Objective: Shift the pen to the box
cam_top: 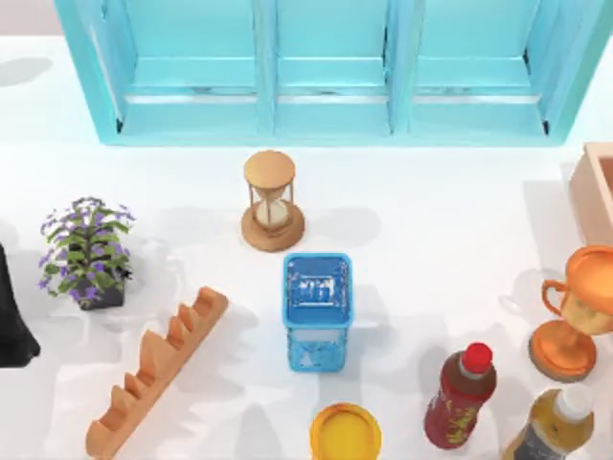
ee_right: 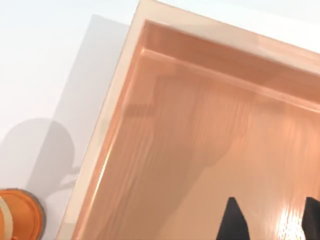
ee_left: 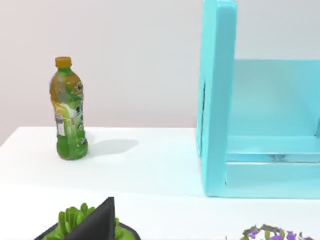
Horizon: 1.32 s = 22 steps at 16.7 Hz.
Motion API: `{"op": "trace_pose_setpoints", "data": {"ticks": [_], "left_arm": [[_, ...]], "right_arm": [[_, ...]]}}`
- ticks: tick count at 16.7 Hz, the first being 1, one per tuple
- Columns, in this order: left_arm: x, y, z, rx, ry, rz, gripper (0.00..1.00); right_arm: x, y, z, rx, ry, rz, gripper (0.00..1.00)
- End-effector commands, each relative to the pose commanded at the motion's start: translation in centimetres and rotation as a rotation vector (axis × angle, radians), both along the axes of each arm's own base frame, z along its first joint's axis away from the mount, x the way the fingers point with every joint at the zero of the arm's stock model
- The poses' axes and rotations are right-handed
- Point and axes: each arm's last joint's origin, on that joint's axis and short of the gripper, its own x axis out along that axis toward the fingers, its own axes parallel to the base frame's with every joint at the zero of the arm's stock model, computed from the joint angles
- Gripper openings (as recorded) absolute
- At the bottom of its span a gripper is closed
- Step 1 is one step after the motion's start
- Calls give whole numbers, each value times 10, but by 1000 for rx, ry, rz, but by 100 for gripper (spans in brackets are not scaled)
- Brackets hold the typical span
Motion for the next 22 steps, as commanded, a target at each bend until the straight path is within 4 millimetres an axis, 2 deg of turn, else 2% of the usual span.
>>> {"op": "trace_pose_setpoints", "data": {"ticks": [3, 9, 14, 22], "left_arm": [[0, 0, 0, 0, 0, 0, 100], [0, 0, 0, 0, 0, 0, 100], [0, 0, 0, 0, 0, 0, 100], [0, 0, 0, 0, 0, 0, 100]], "right_arm": [[4, 0, -10, 0, 3, -1, 0], [16, 1, -56, -4, -8, -3, 0], [16, 2, -60, -4, -6, -3, 0], [16, 2, -60, -4, -6, -3, 60]]}}
